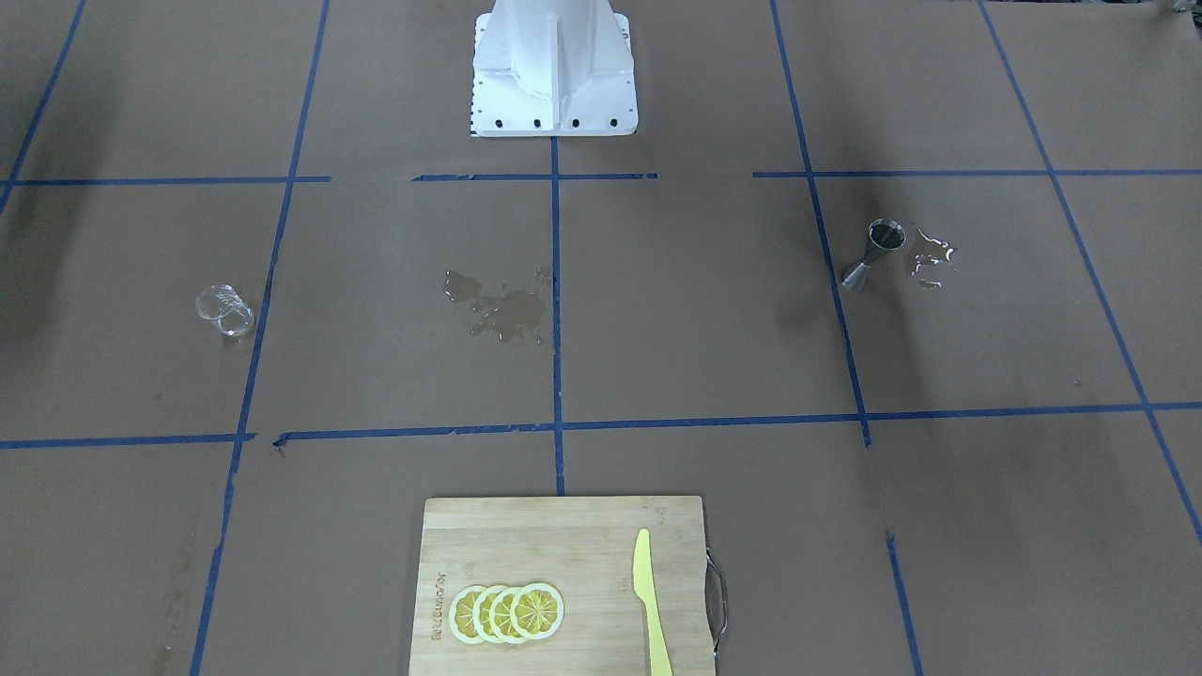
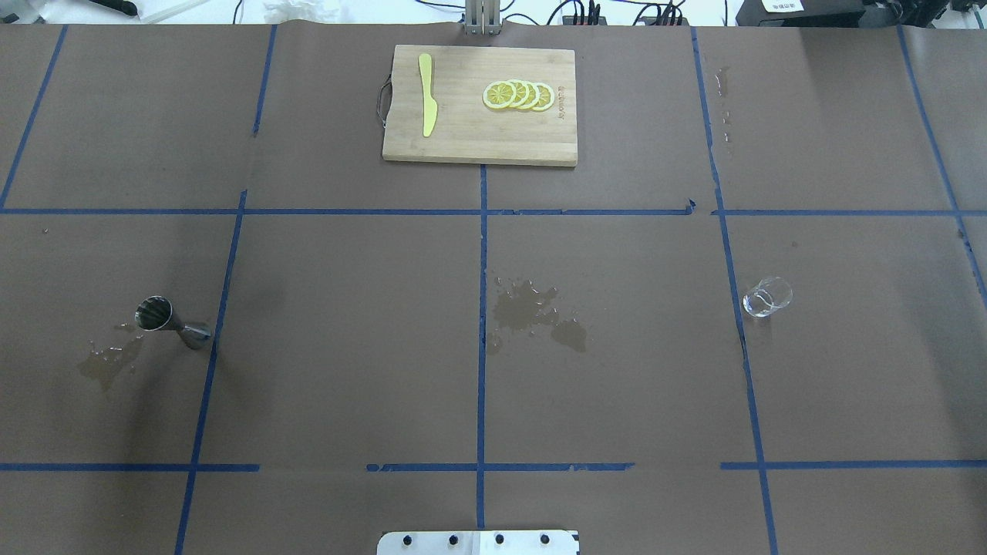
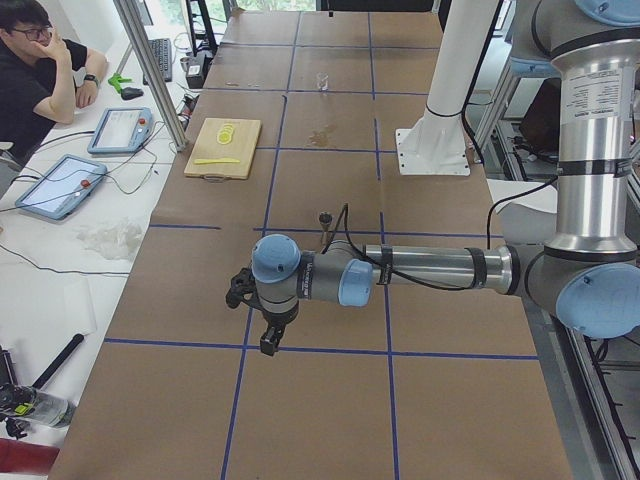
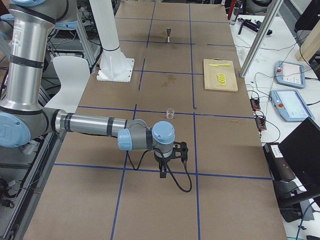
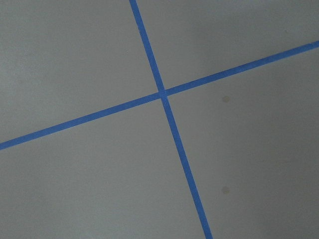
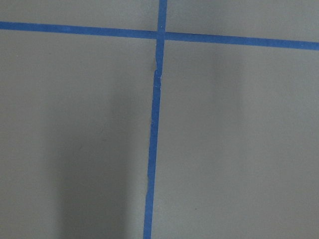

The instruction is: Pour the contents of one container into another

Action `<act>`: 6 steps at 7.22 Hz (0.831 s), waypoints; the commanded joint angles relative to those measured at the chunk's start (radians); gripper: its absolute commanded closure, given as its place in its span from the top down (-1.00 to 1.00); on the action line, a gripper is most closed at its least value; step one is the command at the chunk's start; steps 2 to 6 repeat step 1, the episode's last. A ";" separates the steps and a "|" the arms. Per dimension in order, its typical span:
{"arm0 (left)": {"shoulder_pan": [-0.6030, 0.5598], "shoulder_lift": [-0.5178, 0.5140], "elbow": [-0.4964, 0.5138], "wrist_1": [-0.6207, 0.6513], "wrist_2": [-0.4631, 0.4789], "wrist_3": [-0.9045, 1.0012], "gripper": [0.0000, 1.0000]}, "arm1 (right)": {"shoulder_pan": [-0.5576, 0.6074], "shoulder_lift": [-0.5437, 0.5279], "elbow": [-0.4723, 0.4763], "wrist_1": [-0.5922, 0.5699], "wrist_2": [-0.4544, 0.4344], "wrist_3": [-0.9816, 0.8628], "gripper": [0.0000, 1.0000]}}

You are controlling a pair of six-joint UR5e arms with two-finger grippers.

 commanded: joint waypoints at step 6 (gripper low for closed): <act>0.000 0.000 -0.008 0.000 -0.001 0.001 1.00 | 0.000 -0.001 -0.001 0.000 -0.001 0.000 1.00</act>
